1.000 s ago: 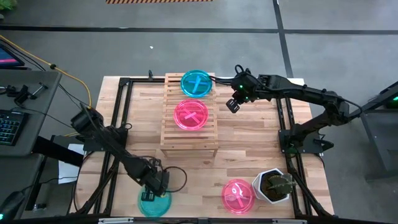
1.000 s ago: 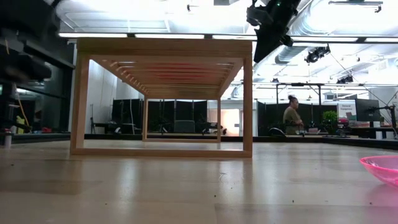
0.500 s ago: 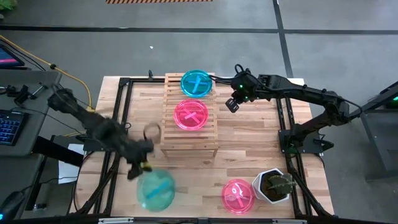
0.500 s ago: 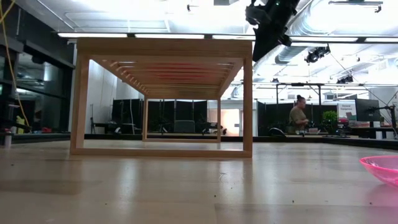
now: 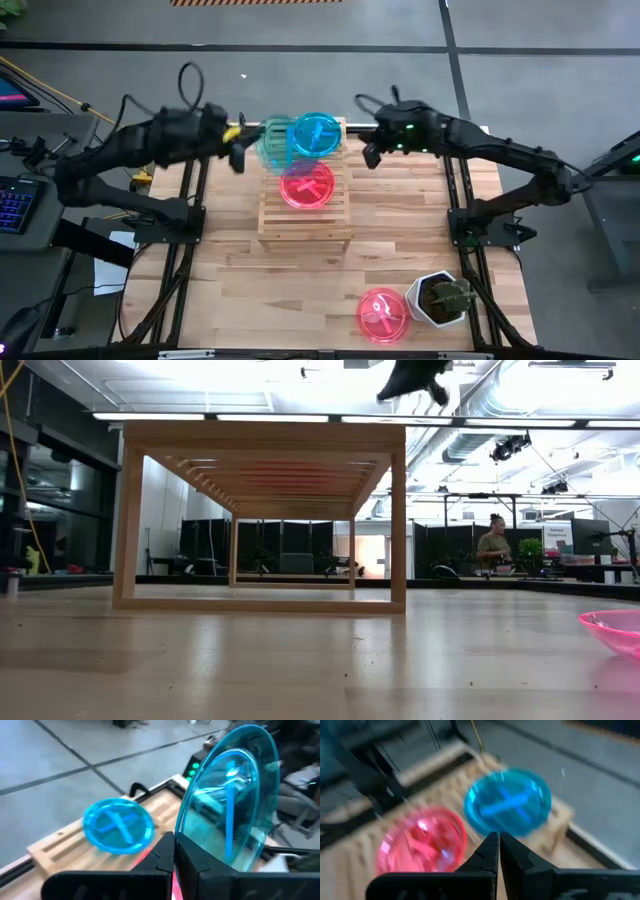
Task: Place and stack plates onto a shelf
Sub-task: Stack the blue plate on top of the blue plate on the shelf
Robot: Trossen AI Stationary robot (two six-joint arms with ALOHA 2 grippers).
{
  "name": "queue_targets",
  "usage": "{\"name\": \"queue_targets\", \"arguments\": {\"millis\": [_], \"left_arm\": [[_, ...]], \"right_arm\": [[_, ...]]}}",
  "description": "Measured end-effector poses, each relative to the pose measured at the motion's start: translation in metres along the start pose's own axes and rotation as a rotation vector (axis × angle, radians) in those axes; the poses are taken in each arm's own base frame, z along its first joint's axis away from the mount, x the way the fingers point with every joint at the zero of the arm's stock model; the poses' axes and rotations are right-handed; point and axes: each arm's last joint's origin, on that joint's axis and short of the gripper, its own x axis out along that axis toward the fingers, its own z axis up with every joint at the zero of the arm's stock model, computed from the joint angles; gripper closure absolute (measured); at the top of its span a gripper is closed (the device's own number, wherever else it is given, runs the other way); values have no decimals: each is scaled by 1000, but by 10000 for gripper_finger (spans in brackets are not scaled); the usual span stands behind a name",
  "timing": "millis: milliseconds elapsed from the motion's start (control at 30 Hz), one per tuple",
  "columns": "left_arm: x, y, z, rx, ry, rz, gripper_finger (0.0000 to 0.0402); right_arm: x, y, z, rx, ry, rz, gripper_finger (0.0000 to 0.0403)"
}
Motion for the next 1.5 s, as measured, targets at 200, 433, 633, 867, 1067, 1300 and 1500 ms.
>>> {"name": "queue_targets", "arguments": {"millis": [200, 433, 633, 867, 1067, 1300, 1500], "left_arm": [[65, 45, 0, -45, 82, -48, 401], [146, 101, -2, -187, 93, -87, 401], [186, 120, -22, -255, 205, -19, 401], [198, 125, -26, -317, 179, 82, 401], [196, 124, -32, -341, 227, 119, 401], [196, 118, -38, -330, 274, 127, 401], [196, 113, -40, -291, 284, 111, 396]], "right_arm": [[-43, -1, 15, -11, -180, 58, 402], [-74, -6, 13, 90, -217, 44, 402], [-81, -9, 8, 101, -182, 28, 402], [-80, -11, 2, 57, -131, -17, 402], [-79, -13, -3, 10, -80, -51, 402], [-79, -15, -6, -1, -58, -106, 402], [-79, -16, -6, -1, -55, -110, 402]]}}
